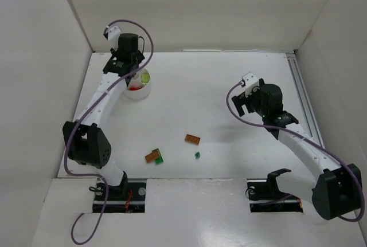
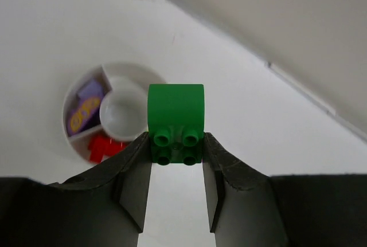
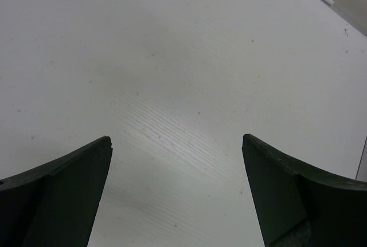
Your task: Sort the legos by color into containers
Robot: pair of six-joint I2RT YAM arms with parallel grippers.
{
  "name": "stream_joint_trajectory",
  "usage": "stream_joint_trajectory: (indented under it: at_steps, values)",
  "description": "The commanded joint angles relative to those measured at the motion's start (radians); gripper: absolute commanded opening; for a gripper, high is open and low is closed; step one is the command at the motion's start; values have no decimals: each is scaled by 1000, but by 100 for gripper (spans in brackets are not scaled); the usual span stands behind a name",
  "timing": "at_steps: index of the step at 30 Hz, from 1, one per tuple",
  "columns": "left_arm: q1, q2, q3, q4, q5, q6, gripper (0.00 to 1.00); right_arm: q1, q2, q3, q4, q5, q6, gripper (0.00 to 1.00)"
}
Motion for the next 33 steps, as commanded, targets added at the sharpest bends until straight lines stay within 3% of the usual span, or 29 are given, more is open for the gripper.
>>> stream_joint_trajectory:
  at_steps: [1,6,13,19,33]
  values:
    - [89,106,123,62,-19,67,8,-19,-24,-1,30,18,15,100]
    - [167,309,353,42,2,108,8,-39,-6,-1,30,90,6,100]
    - [198,475,504,42,111,156,14,-58,19,20,30,102,16,100]
    - [198,532,487,66,200,200,15,-78,65,53,30,102,7,100]
    - [198,544,401,-4,225,252,17,-87,134,73,30,75,-2,100]
